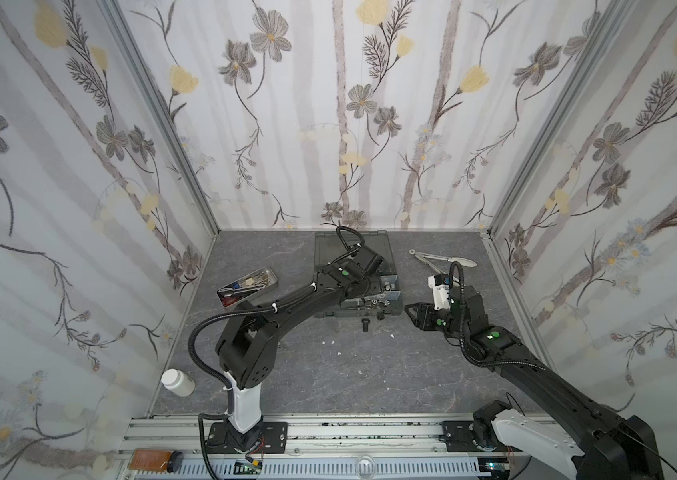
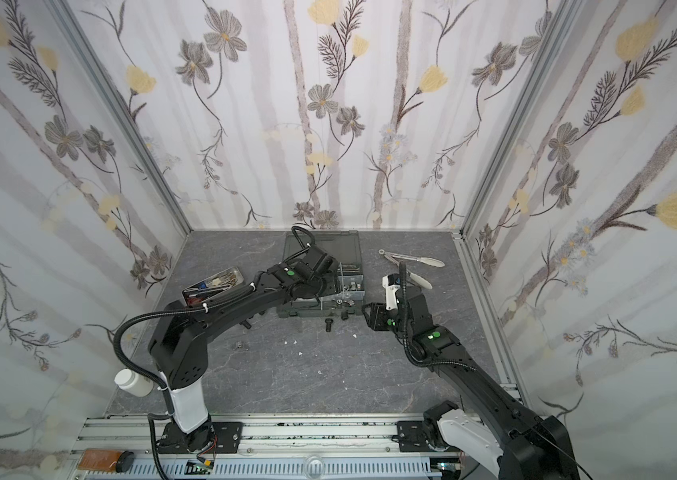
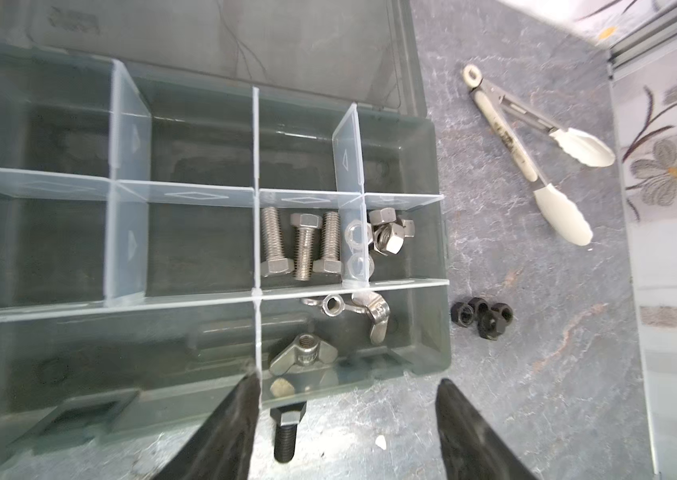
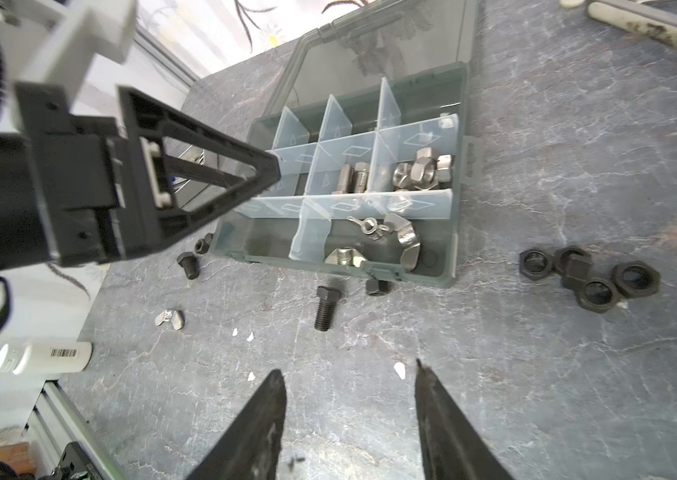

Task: Sort the screws and nuts into containers
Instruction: 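Carry the wing nut over the box with the left gripper and open it, then lower the right gripper onto another silver wing nut while the left arm withdraws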

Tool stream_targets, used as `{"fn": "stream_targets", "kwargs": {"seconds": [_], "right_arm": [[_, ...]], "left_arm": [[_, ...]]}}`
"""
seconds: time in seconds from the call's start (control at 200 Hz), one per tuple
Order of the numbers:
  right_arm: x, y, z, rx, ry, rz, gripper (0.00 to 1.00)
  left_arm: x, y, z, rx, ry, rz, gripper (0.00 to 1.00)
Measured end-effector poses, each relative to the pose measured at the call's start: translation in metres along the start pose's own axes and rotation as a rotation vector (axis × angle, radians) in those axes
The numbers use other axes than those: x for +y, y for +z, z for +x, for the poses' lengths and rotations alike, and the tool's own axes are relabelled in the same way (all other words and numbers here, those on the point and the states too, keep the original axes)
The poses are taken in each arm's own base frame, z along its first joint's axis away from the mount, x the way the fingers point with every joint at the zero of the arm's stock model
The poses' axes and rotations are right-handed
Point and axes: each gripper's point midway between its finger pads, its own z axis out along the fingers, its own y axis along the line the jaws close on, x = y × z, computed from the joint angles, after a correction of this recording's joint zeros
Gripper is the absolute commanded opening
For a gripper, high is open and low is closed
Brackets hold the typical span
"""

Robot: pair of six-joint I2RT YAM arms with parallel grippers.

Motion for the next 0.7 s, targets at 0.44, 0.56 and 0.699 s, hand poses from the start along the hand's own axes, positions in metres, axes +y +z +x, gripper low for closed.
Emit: {"fn": "stream_targets", "kwargs": {"seconds": [0.44, 0.56, 0.699], "right_arm": [[0.120, 0.066, 0.048, 0.195, -0.175, -0.069, 0.53], [0.149, 0.094, 0.067, 0.244, -0.220, -0.073, 0.57], [0.171, 0.132, 0.100, 0.313, -0.279, -0.085, 0.60]], "left_arm": [[0.074, -0.162, -0.038, -0.326, -0.111, 0.093, 1.00], [0.089, -0.204, -0.046, -0.417, -0.128, 0.109, 1.00], [0.104, -0.248, -0.047, -0.501, -0.135, 0.123, 1.00]]}}
